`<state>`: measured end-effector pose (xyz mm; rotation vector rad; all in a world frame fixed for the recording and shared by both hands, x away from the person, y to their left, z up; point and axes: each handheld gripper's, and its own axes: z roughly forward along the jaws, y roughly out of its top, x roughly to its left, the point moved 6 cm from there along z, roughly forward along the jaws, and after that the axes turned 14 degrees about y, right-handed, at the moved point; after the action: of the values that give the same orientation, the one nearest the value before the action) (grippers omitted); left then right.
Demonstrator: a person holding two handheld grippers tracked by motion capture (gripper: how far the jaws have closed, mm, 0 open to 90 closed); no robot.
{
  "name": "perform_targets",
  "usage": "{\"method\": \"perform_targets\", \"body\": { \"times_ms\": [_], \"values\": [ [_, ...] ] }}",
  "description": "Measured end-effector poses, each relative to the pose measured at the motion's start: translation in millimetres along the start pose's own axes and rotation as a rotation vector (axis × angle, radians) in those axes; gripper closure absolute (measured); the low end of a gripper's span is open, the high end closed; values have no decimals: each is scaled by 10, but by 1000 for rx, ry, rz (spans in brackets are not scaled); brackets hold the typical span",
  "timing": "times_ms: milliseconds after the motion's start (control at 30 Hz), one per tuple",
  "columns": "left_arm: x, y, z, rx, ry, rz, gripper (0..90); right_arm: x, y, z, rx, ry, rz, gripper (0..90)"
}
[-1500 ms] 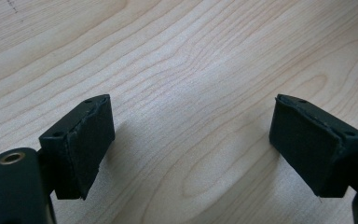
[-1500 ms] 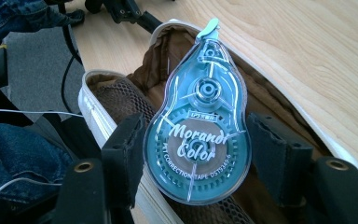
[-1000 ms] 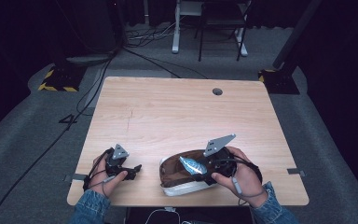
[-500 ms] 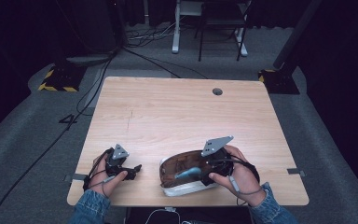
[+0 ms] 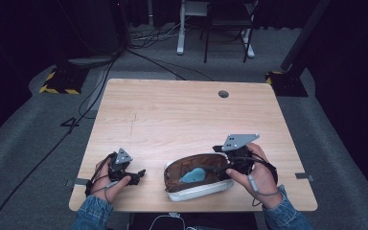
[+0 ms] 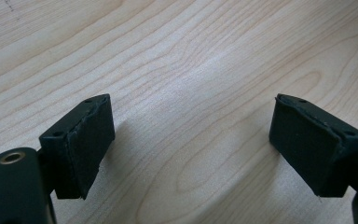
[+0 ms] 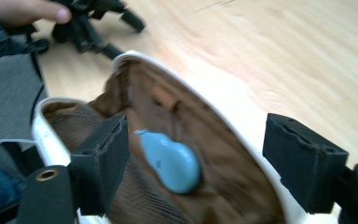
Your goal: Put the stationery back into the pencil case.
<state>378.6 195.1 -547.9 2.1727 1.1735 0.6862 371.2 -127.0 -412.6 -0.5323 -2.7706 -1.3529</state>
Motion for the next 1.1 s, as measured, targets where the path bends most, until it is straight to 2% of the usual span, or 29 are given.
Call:
{"method": "perform_targets", "body": {
  "times_ms": [167, 200, 233, 300, 333, 467, 533, 600, 700, 900, 1000, 1067, 1100],
  "values": [
    [-2, -7, -7, -1, -1, -1, 142, -165, -17, -192, -46, -68, 21, 198],
    [-2, -7, -7, -1, -1, -1, 142, -165, -17, -192, -46, -68, 21, 198],
    [-1, -7, -7, -1, -1, -1, 142, -238, -48, -268, -62, -94, 36, 193],
    [-1, -7, -7, -1, -1, -1, 141, -262, -61, -293, -66, -101, 44, 192],
    [1, -6, -5, -1, -3, -3, 140, -336, -102, -351, -73, -120, 60, 185],
    [3, -5, -3, 0, -1, -12, 139, -448, -172, -424, -77, -151, 84, 177],
    [6, -3, -1, 0, 1, -13, 139, -566, -259, -490, -80, -179, 113, 171],
    [9, -4, -2, 4, 0, -13, 138, -592, -280, -504, -80, -183, 118, 169],
    [14, 1, 5, 5, 3, -18, 138, -727, -404, -577, -76, -215, 155, 168],
    [20, 10, 17, 4, 8, -20, 128, -858, -541, -642, -77, -247, 197, 167],
    [20, 11, 19, 3, 7, -21, 128, -981, -661, -690, -81, -277, 232, 167],
    [20, 11, 19, 4, 7, -20, 128, -1004, -684, -696, -80, -280, 238, 167],
    [20, 11, 18, 4, 8, -21, 127, -1075, -753, -704, -80, -292, 256, 167]
  ]
}}
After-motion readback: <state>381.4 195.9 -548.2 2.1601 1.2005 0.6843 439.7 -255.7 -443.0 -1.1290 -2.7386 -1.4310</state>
